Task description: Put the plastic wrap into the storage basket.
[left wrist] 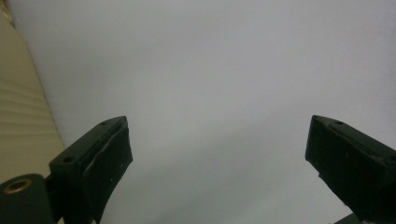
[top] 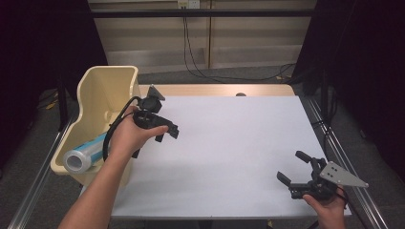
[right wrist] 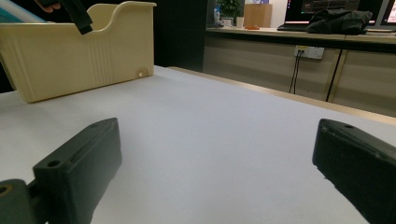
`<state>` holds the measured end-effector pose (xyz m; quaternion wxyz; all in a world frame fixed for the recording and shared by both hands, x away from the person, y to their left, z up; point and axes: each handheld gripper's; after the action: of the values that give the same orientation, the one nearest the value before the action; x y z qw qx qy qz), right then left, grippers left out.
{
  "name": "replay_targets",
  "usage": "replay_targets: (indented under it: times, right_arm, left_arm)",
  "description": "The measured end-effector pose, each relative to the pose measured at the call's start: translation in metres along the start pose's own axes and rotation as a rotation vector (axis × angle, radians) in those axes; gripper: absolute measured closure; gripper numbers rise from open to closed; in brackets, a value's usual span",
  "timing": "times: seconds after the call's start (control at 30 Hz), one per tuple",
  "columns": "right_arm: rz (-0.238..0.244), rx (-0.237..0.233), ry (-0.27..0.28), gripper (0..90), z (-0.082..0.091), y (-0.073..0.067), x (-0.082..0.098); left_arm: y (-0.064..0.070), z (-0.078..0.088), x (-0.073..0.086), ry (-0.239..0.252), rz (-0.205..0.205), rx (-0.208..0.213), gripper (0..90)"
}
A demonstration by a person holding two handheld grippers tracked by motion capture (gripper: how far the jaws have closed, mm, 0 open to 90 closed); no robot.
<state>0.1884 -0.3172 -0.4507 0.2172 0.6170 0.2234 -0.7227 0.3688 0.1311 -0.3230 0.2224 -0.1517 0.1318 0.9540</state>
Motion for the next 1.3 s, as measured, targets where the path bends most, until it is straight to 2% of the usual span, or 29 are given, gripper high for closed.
replay_targets:
  times: [0.23,0.47,0.57,0.7,0.97,1.1,1.17,1.3]
  right_arm:
    - [-0.001,-0.001,0.001,1.1,0.0,0.0,0.0]
    - [0.0,-0.002,0.001,1.1,0.0,0.0,0.0]
    - [-0.001,-0.003,0.001,1.1,0.0,0.0,0.0]
    - [-0.001,-0.004,0.0,1.1,0.0,-0.001,0.0]
    - [0.003,-0.006,0.0,1.1,-0.001,0.0,0.0]
    - [0.001,-0.006,-0.002,1.1,-0.001,-0.001,0.0]
    - [0.002,-0.007,-0.001,1.1,-0.001,-0.001,0.0]
    - [0.004,-0.008,-0.003,1.1,-0.001,-0.001,0.0]
  left_arm:
    - [0.002,-0.012,0.007,-0.002,-0.01,0.006,6.9]
    - [0.005,-0.023,0.013,-0.002,-0.028,-0.006,6.9]
    - [0.007,-0.026,0.016,0.033,-0.042,-0.007,6.9]
    - [0.009,-0.033,0.021,0.057,-0.06,0.002,6.8]
    - [0.01,-0.045,0.037,0.164,-0.087,0.016,6.8]
    - [0.009,-0.048,0.046,0.246,-0.113,0.022,6.7]
    - [0.008,-0.049,0.05,0.288,-0.11,0.023,6.7]
    - [0.01,-0.05,0.058,0.34,-0.158,0.01,6.7]
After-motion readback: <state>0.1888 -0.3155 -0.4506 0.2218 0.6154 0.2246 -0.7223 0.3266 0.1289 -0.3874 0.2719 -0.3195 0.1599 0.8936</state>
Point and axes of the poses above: each handheld gripper's, and its own axes: z roughly backward along the jaws, x roughly out of its underside, y roughly to its right, and after that the axes turned 2 degrees about -z, right-handed
